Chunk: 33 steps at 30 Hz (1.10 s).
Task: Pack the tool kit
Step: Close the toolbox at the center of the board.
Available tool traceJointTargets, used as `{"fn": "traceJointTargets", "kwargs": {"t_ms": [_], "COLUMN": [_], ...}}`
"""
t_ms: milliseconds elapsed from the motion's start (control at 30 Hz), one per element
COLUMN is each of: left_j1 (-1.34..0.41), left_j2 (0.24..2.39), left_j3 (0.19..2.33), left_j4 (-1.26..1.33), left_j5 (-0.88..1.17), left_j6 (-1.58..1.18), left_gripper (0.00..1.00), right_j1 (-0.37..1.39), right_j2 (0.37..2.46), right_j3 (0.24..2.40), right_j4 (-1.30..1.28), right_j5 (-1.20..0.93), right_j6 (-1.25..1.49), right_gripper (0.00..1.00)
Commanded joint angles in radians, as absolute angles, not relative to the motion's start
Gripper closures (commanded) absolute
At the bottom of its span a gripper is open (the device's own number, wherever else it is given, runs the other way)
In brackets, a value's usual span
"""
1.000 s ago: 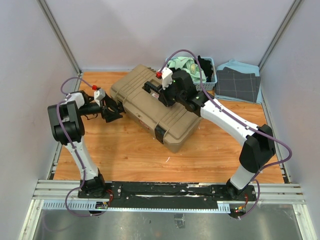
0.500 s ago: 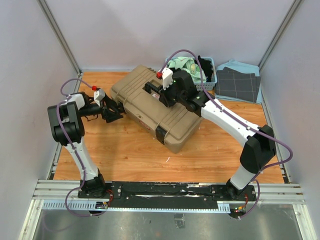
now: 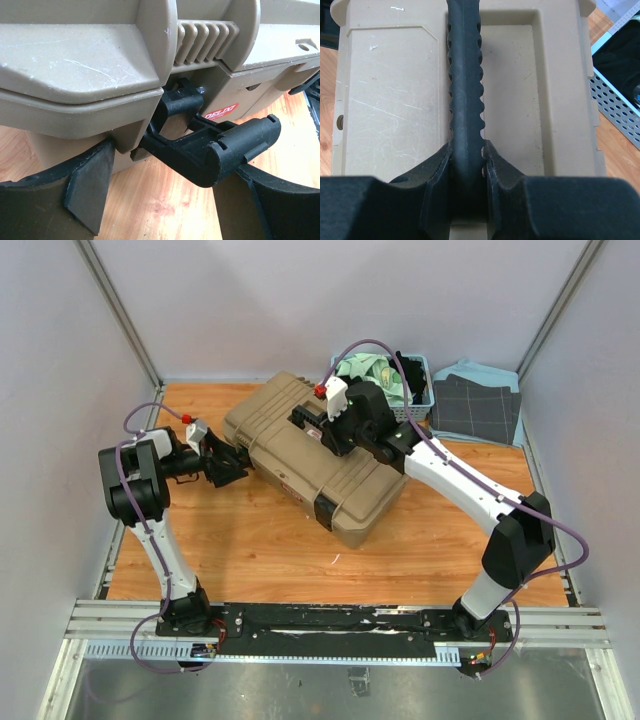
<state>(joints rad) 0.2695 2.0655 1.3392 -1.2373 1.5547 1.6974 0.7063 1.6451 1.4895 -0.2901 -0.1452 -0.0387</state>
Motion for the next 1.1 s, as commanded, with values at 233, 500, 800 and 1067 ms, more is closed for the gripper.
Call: {"fn": "traceJointTargets", "kwargs": {"t_ms": [233,500,800,1067], "left_j1": [0.193,0.197,0.198,0.214], "left_j2": [2.060,2.078,2.064,2.042], "left_j3": [1.362,1.550,1.777,1.798], "left_j4": [-1.370,-1.369,-1.367,-1.286], "left_j5": [1.649,1.542,1.311,1.276], "left_j6": [1.594,1.506,1.442,1.299], "left_gripper": [0.25,0.24,0.22,0.22], "right_j1": [0.740,0.740,0.738,0.726], "right_j2": [1.660,1.761,1.880,1.990], "right_j3": [1.497,1.625,1.801,1.955], "right_j4": [-0.359,-0.384,-0.394,-0.395], "right_j5": [-0.199,-0.204,-0.262,-0.293], "right_j6": [-0.028,-0.006,-0.006,0.041], "right_gripper": [0.99,0.99,0.99,0.99]}}
